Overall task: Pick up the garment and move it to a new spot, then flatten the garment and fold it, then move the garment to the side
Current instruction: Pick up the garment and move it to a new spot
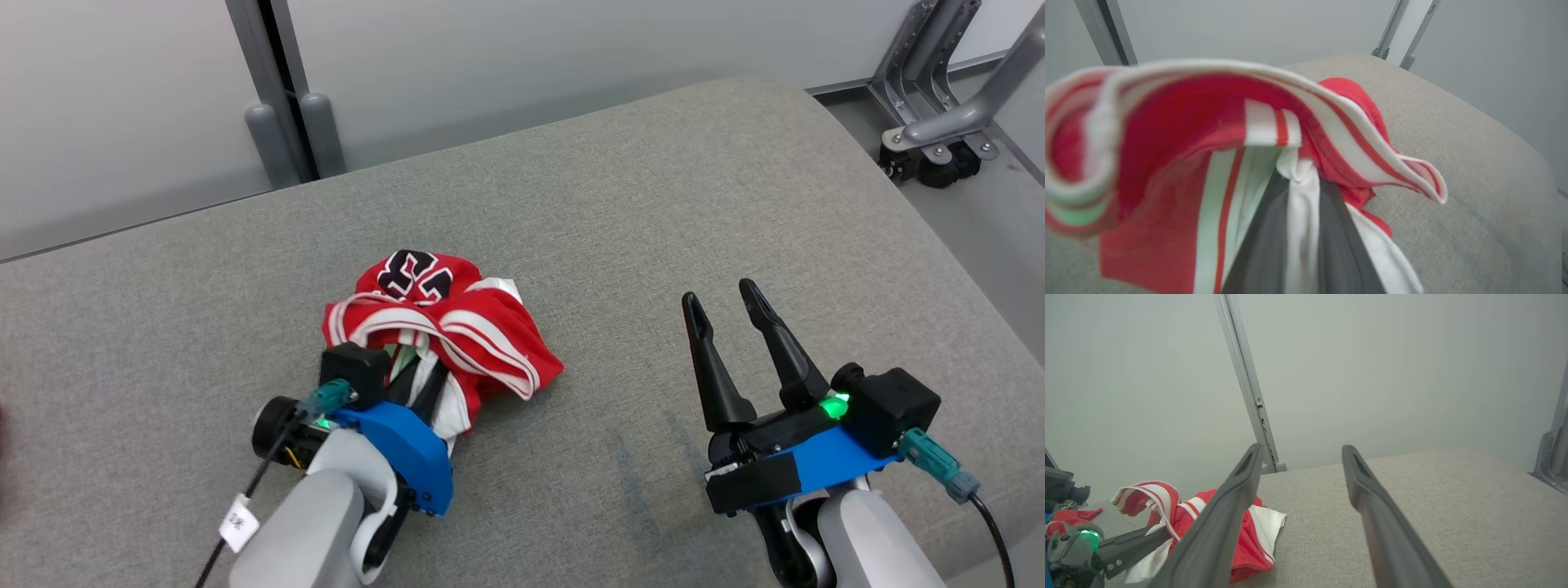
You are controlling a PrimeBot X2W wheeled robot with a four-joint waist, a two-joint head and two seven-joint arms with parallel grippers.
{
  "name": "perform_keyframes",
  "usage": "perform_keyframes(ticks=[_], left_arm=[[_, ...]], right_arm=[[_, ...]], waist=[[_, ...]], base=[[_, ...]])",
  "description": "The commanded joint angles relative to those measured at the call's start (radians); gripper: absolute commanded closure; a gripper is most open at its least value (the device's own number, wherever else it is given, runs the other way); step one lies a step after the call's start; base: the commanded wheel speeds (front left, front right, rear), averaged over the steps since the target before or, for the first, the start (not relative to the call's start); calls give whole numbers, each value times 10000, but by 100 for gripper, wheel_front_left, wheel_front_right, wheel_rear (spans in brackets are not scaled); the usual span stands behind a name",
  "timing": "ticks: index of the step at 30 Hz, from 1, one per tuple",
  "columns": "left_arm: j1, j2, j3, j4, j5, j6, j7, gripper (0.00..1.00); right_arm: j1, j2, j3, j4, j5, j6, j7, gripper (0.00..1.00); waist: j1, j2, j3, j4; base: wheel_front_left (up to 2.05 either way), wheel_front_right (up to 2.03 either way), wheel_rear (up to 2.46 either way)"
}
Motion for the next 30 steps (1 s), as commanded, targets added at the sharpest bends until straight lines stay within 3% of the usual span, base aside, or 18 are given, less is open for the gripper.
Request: perform_keyframes(ticks=[1, 2, 3, 9, 19, 30], left_arm=[[-200, -127, -217, 320, 125, -60, -117, 82], [-295, -207, -384, 665, 114, -73, -213, 61], [-390, -281, -519, 1008, 75, -84, -301, 2], [-773, -495, -1307, 2040, -195, -65, -959, 0], [-642, 193, -932, 1468, -513, 44, -1751, 0], [791, 1754, 483, -908, -788, 1307, -2023, 0]], right_arm=[[-102, -11, 16, -35, 48, 1, -34, 0], [-108, -11, 32, -15, 22, 1, -34, 0], [-113, -10, 31, 9, -10, 2, -34, 0], [-86, -10, -103, 156, -182, 1, -34, 0], [269, -162, -674, 54, -421, 1, -32, 0], [560, -564, -760, -56, -451, 2, -32, 0]], waist=[[-1, -1, 15, 15], [-1, -1, 16, 39], [-1, -1, 3, 78], [-1, -1, -298, 511], [-1, -1, -954, 1714], [-1, -1, -1355, 2559]], base=[[0, 0, 0], [0, 0, 0], [0, 0, 0], [0, 0, 0], [0, 0, 0], [0, 0, 0]])
